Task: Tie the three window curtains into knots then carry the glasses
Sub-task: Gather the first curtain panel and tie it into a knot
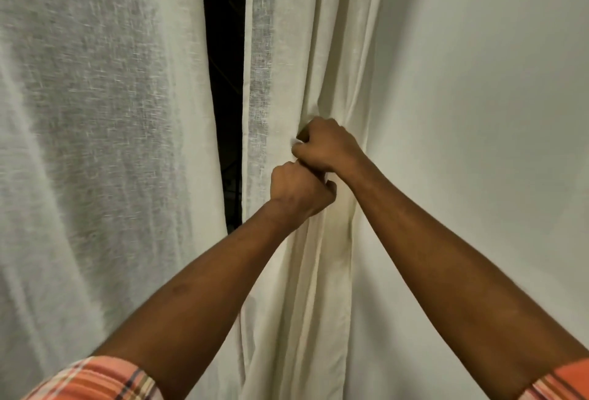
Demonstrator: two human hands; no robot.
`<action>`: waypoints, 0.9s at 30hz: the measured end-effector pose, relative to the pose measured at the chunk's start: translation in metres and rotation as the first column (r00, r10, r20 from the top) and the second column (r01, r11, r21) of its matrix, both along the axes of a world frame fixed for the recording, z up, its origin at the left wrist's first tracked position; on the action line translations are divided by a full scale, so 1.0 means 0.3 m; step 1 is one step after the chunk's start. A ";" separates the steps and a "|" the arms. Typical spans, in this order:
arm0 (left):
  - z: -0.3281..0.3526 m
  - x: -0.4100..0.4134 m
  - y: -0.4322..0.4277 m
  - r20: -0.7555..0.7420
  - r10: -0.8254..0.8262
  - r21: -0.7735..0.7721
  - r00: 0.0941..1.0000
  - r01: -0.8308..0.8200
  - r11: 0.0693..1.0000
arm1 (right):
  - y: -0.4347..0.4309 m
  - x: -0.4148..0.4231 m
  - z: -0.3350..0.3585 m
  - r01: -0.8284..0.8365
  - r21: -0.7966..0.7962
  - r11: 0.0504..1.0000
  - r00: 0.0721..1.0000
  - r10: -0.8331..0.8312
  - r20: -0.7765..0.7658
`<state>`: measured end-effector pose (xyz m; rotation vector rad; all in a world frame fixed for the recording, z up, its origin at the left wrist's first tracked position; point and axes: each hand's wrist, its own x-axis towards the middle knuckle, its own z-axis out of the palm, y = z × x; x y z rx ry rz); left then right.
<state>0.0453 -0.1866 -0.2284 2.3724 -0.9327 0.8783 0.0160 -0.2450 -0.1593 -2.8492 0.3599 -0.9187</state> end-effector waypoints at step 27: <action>-0.393 0.048 -0.023 -0.352 -0.017 0.138 0.936 0.070 0.988 | 0.026 0.045 -0.345 0.037 0.041 0.998 0.994 -0.033 -0.109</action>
